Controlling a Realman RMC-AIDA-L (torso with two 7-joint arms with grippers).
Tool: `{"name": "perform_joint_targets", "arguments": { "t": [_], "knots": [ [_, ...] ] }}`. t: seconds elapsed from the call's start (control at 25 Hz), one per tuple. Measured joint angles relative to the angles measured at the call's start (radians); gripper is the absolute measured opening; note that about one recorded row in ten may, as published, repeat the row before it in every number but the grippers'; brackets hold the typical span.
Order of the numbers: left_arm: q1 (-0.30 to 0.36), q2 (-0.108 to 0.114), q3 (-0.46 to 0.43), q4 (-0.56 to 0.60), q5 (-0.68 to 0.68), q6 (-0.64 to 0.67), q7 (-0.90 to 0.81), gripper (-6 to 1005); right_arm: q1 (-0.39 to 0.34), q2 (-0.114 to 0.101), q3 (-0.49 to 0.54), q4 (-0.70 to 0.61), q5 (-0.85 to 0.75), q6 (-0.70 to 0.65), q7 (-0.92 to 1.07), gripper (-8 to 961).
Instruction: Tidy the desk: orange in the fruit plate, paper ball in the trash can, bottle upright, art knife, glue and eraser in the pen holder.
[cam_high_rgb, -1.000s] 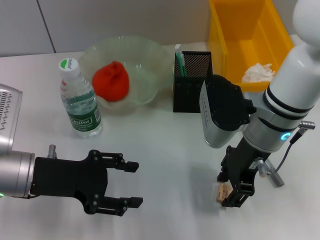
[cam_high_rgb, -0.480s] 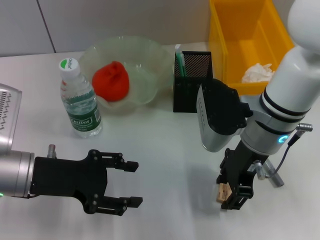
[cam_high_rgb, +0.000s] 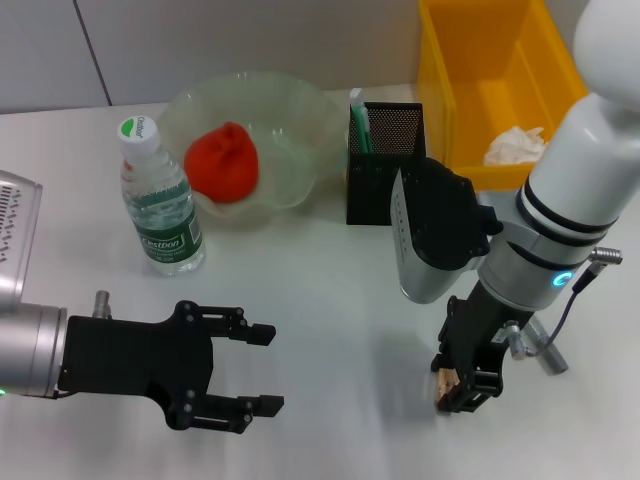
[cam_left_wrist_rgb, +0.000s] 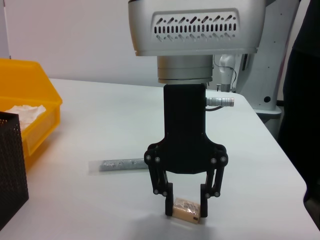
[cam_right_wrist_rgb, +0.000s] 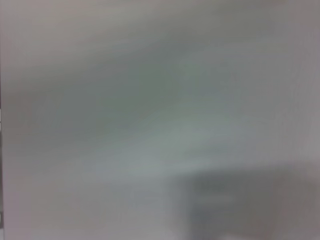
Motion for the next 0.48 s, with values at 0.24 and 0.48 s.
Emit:
{"name": "perform_joint_targets", "arguments": {
  "t": [0.24,0.48],
  "knots": [
    [0.000,0.000,0.000,0.000,0.000,0.001,0.000,731,0.000,0.000,-0.005,-0.002,0.000,0.004,0.002,425],
    [0.000,0.000,0.000,0.000,0.000,0.001,0.000,731,-0.001,0.000,0.004,-0.003,0.003,0.007,0.002,424]
  ]
}}
